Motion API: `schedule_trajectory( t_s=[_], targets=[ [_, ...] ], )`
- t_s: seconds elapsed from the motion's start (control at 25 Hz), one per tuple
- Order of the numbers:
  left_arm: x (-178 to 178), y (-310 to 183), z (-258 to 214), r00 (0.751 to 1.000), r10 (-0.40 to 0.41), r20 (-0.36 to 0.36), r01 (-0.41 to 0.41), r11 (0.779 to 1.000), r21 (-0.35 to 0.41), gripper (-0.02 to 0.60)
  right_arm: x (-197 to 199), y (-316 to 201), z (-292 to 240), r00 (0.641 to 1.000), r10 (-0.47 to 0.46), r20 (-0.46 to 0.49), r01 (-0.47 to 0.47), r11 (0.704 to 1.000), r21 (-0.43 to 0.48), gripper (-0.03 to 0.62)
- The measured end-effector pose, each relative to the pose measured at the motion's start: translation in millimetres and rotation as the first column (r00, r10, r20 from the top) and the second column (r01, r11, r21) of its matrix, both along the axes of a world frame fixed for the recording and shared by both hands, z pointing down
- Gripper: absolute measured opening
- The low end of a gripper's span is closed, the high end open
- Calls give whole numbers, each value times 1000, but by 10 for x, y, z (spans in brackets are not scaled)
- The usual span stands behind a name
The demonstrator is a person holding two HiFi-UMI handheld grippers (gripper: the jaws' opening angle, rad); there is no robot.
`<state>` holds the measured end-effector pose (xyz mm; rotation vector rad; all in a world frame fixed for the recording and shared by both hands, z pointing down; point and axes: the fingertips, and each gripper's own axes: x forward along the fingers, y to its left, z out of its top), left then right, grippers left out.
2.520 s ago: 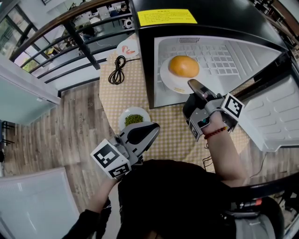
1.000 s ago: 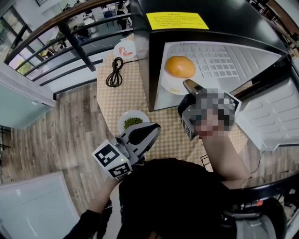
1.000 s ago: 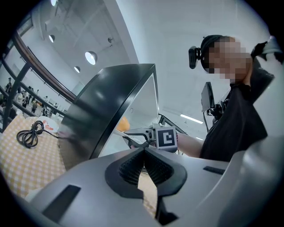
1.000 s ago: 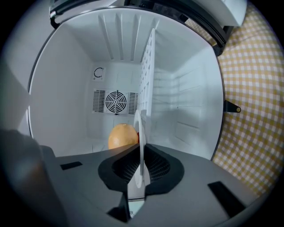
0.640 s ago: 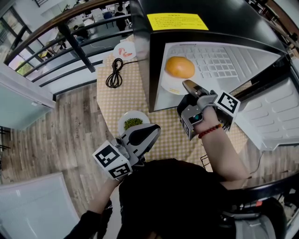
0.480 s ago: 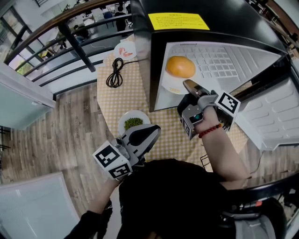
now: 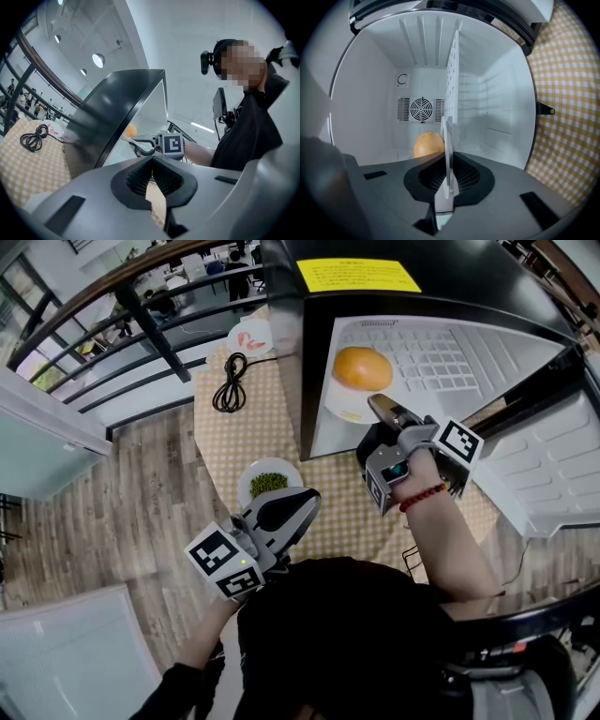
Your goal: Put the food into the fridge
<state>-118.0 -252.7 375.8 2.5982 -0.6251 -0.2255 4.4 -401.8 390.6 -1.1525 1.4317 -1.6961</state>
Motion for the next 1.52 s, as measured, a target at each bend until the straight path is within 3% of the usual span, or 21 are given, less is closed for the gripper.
schedule_trajectory(
  t_s=[0.8,0.96,1.04,1.52],
  targets=[
    [-46,26,19,1000,15,-6,-15,1000,-3,12,8,10,-35,999,36,11,-37,999,8,35],
    [-62,28,21,1000,18,-8,-18,1000,-3,12,24,17,-46,999,42,-2,-42,999,13,42],
    [-63,29,19,1000,21,-10,-21,1000,-3,12,29,14,-57,999,43,-4,-42,999,20,76],
    [-35,173,-7,1000,24,-10,-24,1000,-4,12,105,154,-94,998,61,2,-61,998,26,93]
  ],
)
